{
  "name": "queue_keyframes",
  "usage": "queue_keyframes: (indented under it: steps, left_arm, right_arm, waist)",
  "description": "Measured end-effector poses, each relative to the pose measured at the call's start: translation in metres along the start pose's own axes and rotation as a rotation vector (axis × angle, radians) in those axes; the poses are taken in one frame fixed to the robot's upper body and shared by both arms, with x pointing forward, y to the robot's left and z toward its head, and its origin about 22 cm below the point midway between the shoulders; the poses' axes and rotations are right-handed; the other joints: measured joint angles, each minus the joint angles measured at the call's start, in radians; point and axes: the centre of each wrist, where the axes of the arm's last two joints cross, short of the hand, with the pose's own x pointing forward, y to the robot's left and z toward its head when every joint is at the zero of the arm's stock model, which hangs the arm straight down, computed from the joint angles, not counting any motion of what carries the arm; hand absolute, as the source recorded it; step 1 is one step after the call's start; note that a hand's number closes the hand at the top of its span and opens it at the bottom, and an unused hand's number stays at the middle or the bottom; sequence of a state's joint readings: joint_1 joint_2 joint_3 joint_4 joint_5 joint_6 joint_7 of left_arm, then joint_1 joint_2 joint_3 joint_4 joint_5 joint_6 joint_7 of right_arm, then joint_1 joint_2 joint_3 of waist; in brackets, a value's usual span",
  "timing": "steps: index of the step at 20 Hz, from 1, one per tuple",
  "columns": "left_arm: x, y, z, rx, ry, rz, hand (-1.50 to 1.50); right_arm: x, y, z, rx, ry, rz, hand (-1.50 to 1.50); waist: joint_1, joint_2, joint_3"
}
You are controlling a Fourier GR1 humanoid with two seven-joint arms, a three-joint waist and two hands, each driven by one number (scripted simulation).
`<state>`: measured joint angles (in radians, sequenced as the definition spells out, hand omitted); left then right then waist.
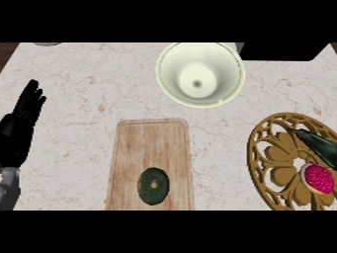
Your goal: Pick the cupcake from the placemat and place it in the bowl
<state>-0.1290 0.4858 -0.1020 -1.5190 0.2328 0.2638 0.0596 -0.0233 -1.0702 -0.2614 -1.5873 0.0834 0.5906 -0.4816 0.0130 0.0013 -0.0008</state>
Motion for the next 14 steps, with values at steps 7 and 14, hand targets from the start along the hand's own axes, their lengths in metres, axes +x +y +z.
queue_keyframes:
  steps: [7,14]
  left_arm:
    - [0.007,-0.005,-0.003,-0.007,-0.010,-0.002,0.00]
    - [0.010,-0.006,-0.010,-0.004,-0.004,-0.001,0.00]
  right_arm:
    - [0.022,0.010,-0.038,0.239,0.065,0.115,-1.50]
    - [0.019,0.038,-0.067,0.429,0.118,0.176,-1.50]
  waist:
    - [0.007,0.002,0.000]
    - [0.007,0.004,0.001]
